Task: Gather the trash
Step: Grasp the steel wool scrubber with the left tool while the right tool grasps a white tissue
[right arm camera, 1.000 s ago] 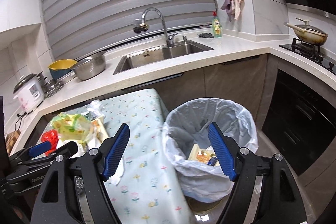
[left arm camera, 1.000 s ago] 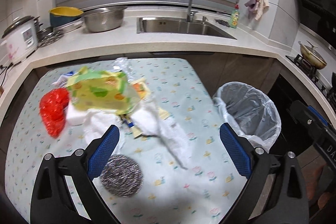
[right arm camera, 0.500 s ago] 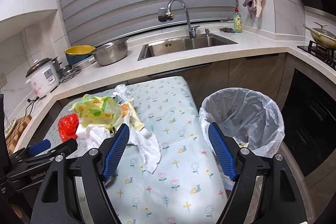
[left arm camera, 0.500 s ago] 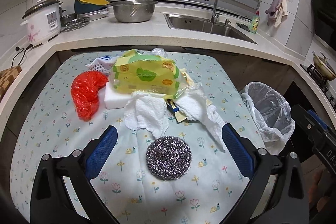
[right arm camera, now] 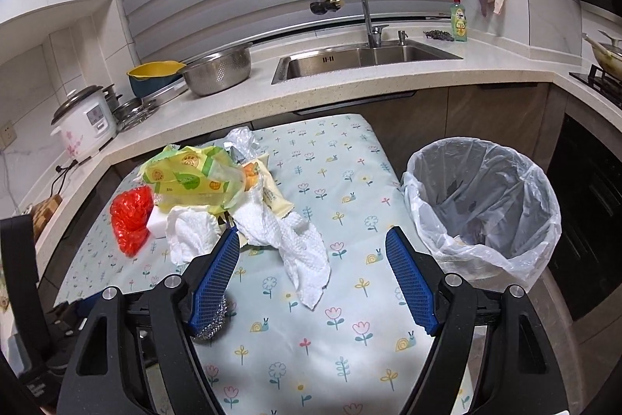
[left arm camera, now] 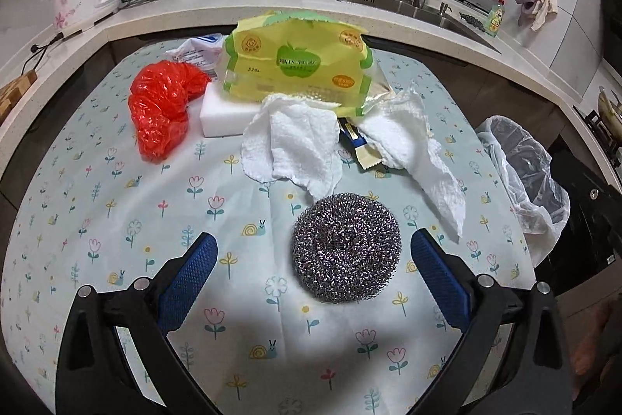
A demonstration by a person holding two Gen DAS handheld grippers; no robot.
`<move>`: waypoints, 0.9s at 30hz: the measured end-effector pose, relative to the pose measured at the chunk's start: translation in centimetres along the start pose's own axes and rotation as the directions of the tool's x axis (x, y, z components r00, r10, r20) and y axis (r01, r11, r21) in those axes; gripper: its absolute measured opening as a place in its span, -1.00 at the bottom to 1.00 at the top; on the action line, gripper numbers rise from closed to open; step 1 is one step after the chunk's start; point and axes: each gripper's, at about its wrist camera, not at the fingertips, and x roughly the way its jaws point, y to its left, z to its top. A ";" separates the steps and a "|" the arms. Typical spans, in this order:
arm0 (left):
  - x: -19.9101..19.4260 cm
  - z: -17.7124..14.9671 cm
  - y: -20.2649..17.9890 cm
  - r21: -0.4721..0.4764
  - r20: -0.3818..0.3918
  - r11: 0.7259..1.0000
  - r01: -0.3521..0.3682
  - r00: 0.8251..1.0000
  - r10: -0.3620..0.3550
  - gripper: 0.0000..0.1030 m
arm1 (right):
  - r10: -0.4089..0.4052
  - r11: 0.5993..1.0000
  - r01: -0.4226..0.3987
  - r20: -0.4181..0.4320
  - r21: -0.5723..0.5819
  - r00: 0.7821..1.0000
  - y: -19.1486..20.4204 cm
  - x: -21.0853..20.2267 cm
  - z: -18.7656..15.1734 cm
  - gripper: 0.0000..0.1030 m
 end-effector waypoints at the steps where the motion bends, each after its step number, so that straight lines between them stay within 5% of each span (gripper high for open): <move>1: 0.5 -0.2 -0.1 0.002 -0.010 1.000 -0.001 1.000 0.001 0.85 | 0.001 1.000 -0.001 -0.006 0.001 1.000 0.0 0.3 -0.1 0.45; 14: 4.6 -0.9 -1.0 0.006 -0.090 0.999 0.034 0.995 -0.034 0.83 | 0.005 1.000 -0.005 -0.081 0.003 0.997 -0.1 5.0 -1.1 0.45; 19: 5.2 -0.7 -0.9 0.002 -0.110 0.997 0.083 0.991 -0.082 0.39 | 0.018 1.000 -0.020 -0.104 -0.016 0.994 0.6 6.6 -1.3 0.45; 27: 4.3 -0.2 0.7 -0.015 -0.076 0.997 0.082 0.994 -0.082 0.34 | 0.055 0.997 -0.063 -0.144 -0.053 0.988 2.2 9.7 -1.1 0.42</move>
